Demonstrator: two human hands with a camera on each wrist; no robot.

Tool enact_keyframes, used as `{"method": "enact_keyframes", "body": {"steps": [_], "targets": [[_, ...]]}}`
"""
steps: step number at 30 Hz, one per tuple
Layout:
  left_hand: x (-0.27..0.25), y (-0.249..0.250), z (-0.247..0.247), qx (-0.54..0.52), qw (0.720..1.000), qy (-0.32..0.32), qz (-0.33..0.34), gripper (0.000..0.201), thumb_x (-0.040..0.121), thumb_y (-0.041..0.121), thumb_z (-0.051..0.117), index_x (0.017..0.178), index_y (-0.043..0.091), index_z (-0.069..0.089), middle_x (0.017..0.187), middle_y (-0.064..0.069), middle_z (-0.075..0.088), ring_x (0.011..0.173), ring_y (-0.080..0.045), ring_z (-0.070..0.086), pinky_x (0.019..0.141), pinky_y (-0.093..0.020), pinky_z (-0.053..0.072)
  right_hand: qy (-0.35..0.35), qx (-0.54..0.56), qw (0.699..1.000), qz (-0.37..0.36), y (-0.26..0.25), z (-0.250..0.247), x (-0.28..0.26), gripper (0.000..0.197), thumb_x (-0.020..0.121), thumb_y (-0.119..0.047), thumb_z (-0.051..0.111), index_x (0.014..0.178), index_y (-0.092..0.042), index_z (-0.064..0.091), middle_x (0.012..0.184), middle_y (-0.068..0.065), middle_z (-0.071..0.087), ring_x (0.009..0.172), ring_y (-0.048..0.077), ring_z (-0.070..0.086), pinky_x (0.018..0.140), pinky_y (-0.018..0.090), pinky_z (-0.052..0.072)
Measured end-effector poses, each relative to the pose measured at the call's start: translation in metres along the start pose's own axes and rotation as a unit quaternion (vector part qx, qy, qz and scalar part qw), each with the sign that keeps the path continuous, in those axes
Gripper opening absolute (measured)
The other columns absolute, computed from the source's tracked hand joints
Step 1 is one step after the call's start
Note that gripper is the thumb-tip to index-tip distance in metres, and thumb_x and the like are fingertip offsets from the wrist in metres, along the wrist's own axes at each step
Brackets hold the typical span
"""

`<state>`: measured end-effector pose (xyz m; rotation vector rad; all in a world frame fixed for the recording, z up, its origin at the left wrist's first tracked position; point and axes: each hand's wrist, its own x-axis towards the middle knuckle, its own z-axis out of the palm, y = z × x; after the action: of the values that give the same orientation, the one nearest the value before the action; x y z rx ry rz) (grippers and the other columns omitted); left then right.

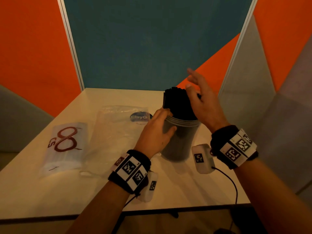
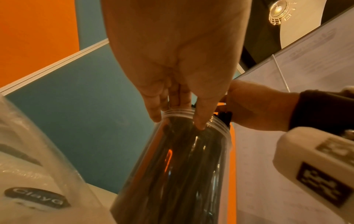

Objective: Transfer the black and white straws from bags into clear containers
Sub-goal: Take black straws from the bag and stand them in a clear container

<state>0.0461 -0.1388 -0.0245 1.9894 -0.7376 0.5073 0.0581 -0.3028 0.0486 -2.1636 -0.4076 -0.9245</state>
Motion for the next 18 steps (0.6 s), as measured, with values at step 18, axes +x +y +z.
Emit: {"method": "enact_keyframes", "body": {"steps": [18], "targets": [[0.004, 0.000, -0.002, 0.015, 1.000, 0.006, -0.006, 0.030, 0.086, 0.026, 0.065, 0.112, 0.017, 0.053, 0.117, 0.003, 0.054, 0.106, -0.012, 0.053, 0.086, -0.031, 0.046, 0.033, 0.126, 0.990, 0.049, -0.004, -0.005, 0.019, 0.025, 0.098, -0.028, 0.048, 0.110, -0.013, 0.063, 0.105, -0.004, 0.065, 0.100, 0.006, 0.058, 0.089, 0.018, 0.044]]}}
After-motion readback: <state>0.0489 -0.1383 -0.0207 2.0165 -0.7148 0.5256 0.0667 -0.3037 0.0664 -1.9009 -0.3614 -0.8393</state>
